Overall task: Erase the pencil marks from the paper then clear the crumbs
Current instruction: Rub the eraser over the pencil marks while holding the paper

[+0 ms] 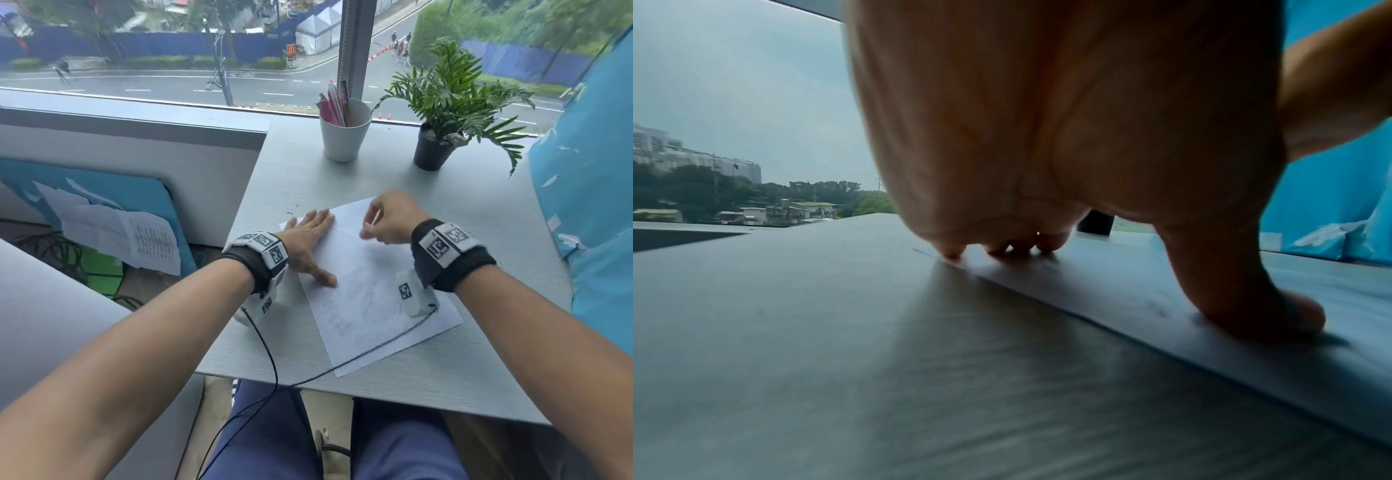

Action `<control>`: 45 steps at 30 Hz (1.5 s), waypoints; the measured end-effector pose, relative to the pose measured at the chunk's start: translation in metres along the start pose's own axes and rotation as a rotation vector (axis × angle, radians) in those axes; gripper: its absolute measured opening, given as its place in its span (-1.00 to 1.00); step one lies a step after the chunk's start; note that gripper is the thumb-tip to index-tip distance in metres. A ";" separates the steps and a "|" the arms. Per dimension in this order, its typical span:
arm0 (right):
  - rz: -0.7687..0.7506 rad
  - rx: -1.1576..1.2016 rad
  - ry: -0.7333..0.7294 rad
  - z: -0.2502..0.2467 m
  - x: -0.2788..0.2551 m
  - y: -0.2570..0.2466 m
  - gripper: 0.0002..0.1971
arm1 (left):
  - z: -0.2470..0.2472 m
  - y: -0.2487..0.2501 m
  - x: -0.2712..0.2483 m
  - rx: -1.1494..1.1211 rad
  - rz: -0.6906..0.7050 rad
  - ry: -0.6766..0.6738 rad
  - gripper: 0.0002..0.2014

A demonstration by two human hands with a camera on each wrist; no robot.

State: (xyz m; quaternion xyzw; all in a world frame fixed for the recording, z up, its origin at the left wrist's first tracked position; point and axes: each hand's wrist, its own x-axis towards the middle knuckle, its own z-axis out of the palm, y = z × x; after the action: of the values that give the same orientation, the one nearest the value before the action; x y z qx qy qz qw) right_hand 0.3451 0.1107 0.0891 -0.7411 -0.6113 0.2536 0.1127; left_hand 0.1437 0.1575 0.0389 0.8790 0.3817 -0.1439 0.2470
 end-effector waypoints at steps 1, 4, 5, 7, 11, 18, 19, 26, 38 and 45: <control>0.002 0.038 0.056 0.002 0.009 -0.008 -0.86 | 0.000 0.000 0.000 -0.002 -0.014 -0.003 0.41; 0.005 0.095 0.095 0.016 0.029 -0.028 -0.82 | -0.001 0.000 0.000 -0.005 -0.026 -0.012 0.43; -0.011 0.081 0.066 0.023 0.031 -0.033 -0.80 | -0.001 -0.001 0.000 -0.006 -0.023 -0.010 0.42; -0.051 0.019 0.010 0.033 0.031 -0.036 -0.77 | 0.000 -0.001 0.001 -0.006 -0.017 -0.004 0.41; 0.017 0.036 0.107 0.026 0.040 -0.022 -0.82 | -0.001 0.001 -0.002 0.003 -0.025 -0.013 0.44; -0.043 0.018 0.053 0.034 0.034 -0.028 -0.81 | 0.000 -0.002 -0.001 -0.021 -0.010 -0.007 0.46; -0.019 0.014 0.074 0.033 0.035 -0.025 -0.82 | 0.000 -0.002 -0.001 -0.020 -0.006 -0.010 0.46; 0.078 0.075 0.014 -0.005 0.007 -0.001 -0.85 | 0.002 -0.004 -0.002 -0.007 -0.001 0.002 0.45; 0.163 -0.033 -0.232 -0.001 -0.031 0.042 -0.86 | 0.021 0.028 -0.008 0.296 0.410 -0.060 -0.07; 0.176 -0.043 -0.207 0.000 -0.036 0.037 -0.87 | -0.005 0.003 0.005 0.324 -0.117 0.097 -0.03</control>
State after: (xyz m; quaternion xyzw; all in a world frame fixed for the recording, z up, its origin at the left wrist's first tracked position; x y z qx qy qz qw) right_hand 0.3723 0.0678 0.0802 -0.7640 -0.5577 0.3244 0.0101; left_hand 0.1491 0.1616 0.0422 0.8895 0.4153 -0.1752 0.0747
